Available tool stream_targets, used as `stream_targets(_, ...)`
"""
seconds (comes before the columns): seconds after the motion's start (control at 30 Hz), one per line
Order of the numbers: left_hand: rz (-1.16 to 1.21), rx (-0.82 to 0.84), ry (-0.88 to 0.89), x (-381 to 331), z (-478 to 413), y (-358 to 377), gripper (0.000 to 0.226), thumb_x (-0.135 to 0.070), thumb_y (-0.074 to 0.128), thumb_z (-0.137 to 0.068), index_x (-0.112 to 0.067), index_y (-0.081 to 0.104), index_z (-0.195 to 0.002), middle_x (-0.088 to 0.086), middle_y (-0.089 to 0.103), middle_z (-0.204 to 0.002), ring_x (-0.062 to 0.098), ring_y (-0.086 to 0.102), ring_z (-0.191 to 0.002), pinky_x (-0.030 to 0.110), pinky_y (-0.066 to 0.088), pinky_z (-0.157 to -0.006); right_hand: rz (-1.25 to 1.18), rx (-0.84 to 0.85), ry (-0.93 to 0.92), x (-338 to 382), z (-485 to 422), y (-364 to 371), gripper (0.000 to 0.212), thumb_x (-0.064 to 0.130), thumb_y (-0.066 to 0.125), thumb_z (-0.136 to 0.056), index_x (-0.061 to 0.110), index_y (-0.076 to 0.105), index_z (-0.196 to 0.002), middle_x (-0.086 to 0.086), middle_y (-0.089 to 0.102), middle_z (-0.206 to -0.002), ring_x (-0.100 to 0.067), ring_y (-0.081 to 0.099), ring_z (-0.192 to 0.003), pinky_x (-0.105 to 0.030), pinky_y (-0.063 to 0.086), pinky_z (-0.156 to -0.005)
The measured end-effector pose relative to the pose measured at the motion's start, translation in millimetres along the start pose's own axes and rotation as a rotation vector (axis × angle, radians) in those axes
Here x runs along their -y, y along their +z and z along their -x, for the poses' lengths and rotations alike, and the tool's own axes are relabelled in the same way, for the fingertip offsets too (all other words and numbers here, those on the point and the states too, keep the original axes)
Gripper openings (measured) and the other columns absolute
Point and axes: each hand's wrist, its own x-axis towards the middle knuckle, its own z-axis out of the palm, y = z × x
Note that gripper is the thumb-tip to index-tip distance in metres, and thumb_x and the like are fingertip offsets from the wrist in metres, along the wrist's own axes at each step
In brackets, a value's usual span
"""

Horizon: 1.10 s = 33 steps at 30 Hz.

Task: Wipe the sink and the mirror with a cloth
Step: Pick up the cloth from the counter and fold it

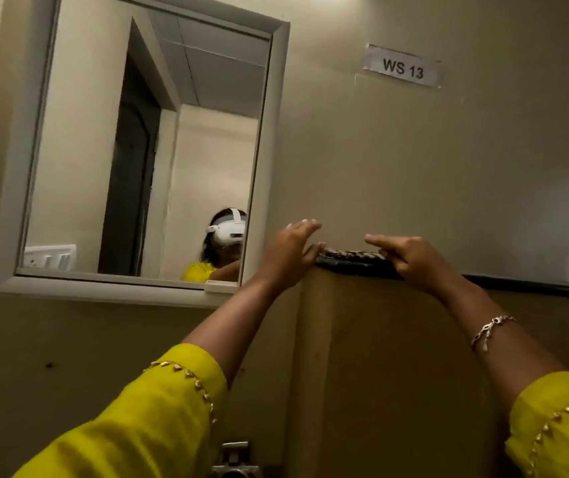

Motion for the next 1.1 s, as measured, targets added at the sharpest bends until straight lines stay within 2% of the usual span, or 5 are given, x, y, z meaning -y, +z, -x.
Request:
stream_targets(0.17, 0.074, 0.169, -0.048, -19.5, -22.4, 26.0, 0.039, -0.016, 0.058, -0.089, -0.007, 0.052, -0.126, 0.011, 0.054, -0.131, 0.021, 0.048, -0.123, 0.030, 0.035, -0.102, 0.092, 0.110, 0.064, -18.7, -4.5, -5.4, 0.035, 0.001, 0.053, -0.088, 0.010, 0.060, -0.121, -0.013, 0.061, -0.124, -0.024, 0.057, -0.115, -0.017, 0.035, -0.083)
stream_targets(0.47, 0.043, 0.296, -0.093, -15.3, -47.7, 44.1, 0.029, -0.015, 0.064, -0.085, -0.004, 0.064, -0.111, 0.012, 0.066, -0.115, 0.018, 0.061, -0.102, 0.010, 0.038, -0.075, 0.140, 0.129, 0.050, -27.3, -18.4, -0.9, 0.029, 0.001, 0.058, -0.085, 0.007, 0.066, -0.113, -0.013, 0.066, -0.116, -0.022, 0.061, -0.108, -0.015, 0.035, -0.079)
stream_targets(0.63, 0.009, 0.374, -0.073, -12.1, -55.8, 39.8, 0.022, -0.012, 0.065, -0.083, -0.006, 0.069, -0.104, 0.009, 0.069, -0.106, 0.017, 0.062, -0.093, 0.019, 0.044, -0.076, 0.182, 0.081, 0.024, -28.2, -22.0, 2.3, 0.025, 0.003, 0.058, -0.086, 0.009, 0.069, -0.107, -0.012, 0.069, -0.110, -0.025, 0.063, -0.101, -0.021, 0.041, -0.083)
stream_targets(0.83, -0.089, 0.231, -0.009, -11.6, -60.0, 47.2, 0.018, -0.005, 0.061, -0.084, -0.004, 0.069, -0.100, 0.013, 0.069, -0.103, 0.022, 0.063, -0.093, 0.025, 0.048, -0.081, 0.188, -0.004, 0.022, -28.8, -28.2, 3.9, 0.026, 0.000, 0.057, -0.085, 0.009, 0.070, -0.106, -0.014, 0.069, -0.109, -0.028, 0.063, -0.099, -0.030, 0.046, -0.087)
stream_targets(1.1, -0.021, -0.005, 0.031, -18.7, -83.9, 11.2, 0.016, 0.000, 0.061, -0.083, 0.002, 0.069, -0.096, 0.017, 0.070, -0.097, 0.024, 0.064, -0.089, 0.024, 0.049, -0.079, 0.090, -0.155, -0.024, -7.8, -59.2, -28.5, 0.021, 0.004, 0.062, -0.083, 0.005, 0.071, -0.102, -0.015, 0.070, -0.105, -0.026, 0.063, -0.099, -0.025, 0.044, -0.084)
